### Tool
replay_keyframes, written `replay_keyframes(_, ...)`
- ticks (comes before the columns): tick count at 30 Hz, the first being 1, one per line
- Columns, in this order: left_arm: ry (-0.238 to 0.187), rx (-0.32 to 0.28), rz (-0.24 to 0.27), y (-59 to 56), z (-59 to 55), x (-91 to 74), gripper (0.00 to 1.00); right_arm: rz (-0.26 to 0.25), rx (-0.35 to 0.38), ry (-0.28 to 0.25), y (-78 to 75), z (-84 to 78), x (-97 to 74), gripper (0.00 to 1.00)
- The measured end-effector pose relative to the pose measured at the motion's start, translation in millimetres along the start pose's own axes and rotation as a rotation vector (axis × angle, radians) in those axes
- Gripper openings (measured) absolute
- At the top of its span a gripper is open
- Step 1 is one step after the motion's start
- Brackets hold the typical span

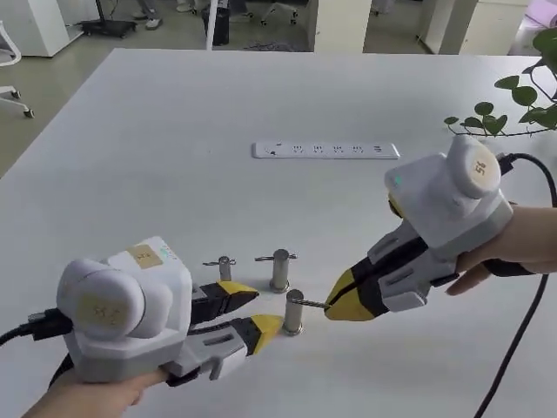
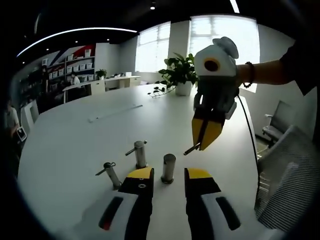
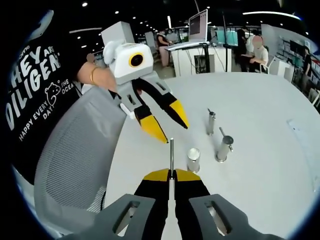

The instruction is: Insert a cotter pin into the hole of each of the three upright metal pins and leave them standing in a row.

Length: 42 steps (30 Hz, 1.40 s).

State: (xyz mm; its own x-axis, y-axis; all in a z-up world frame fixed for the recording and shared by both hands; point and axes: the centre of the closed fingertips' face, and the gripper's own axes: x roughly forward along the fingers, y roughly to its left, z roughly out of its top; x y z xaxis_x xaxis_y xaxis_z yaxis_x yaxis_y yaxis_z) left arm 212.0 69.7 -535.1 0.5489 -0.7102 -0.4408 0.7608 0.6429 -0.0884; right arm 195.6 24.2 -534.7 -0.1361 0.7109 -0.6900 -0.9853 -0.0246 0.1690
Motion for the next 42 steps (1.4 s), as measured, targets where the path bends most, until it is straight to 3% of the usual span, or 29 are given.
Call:
replay_keyframes(25, 0.033, -0.013, 0.009, 2.0, -14.0, 41.0, 0.2, -0.057, -0.034, 0.139, -24.6, -32.1, -1.9, 0.0)
replay_keyframes(42, 0.044, 0.002, 0.003, 0.0, -19.6, 52.6, 0.12, -0.057, -0.046, 0.155, -34.5, -34.7, 2.6, 0.0)
